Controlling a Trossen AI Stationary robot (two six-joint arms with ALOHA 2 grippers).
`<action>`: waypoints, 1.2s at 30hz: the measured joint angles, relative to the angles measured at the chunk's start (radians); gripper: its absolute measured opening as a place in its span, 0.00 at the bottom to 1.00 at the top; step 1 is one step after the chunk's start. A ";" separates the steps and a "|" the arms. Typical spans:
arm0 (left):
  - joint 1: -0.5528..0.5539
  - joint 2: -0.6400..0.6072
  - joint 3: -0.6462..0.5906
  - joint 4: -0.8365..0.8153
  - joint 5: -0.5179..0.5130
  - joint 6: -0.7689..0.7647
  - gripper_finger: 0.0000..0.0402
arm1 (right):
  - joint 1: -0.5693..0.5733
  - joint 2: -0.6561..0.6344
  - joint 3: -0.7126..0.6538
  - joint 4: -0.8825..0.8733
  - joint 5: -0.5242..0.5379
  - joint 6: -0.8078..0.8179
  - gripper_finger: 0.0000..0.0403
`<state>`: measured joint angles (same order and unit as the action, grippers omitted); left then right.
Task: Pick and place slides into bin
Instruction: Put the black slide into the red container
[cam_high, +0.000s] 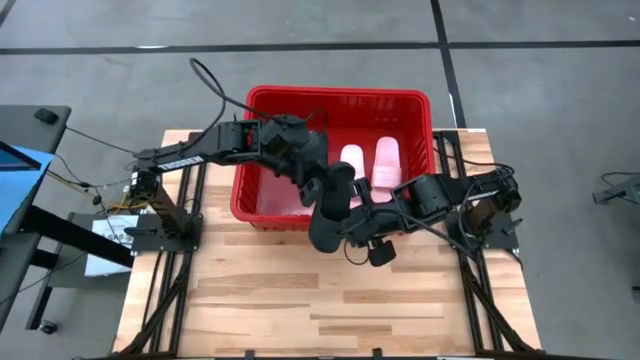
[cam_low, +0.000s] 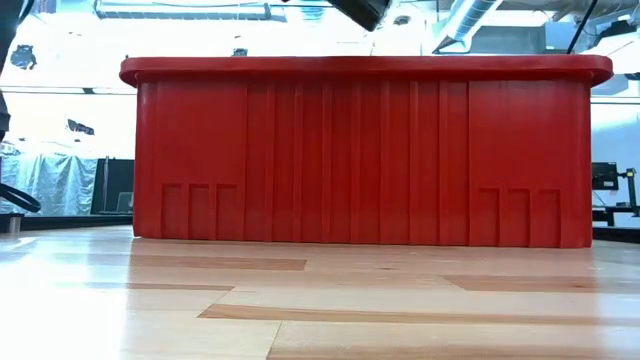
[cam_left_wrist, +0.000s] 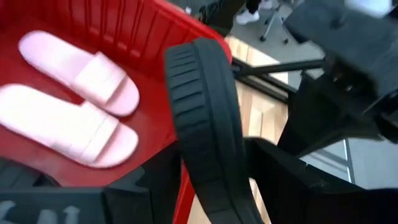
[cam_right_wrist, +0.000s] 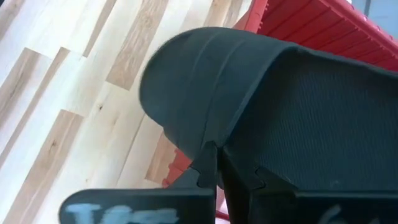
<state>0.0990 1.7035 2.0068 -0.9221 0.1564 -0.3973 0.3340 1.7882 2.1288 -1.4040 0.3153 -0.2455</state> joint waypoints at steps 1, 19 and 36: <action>0.000 0.002 0.000 -0.001 0.007 0.000 0.45 | 0.000 0.000 0.000 0.000 0.000 0.000 0.00; 0.000 0.018 0.000 0.052 0.015 0.129 0.10 | 0.000 0.000 0.000 0.039 -0.003 0.009 0.00; 0.005 0.005 0.000 -0.023 0.002 0.191 0.10 | 0.006 0.000 0.000 0.020 0.022 0.109 0.45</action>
<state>0.1038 1.7089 2.0064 -0.9451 0.1581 -0.2064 0.3403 1.7878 2.1288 -1.3838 0.3377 -0.1369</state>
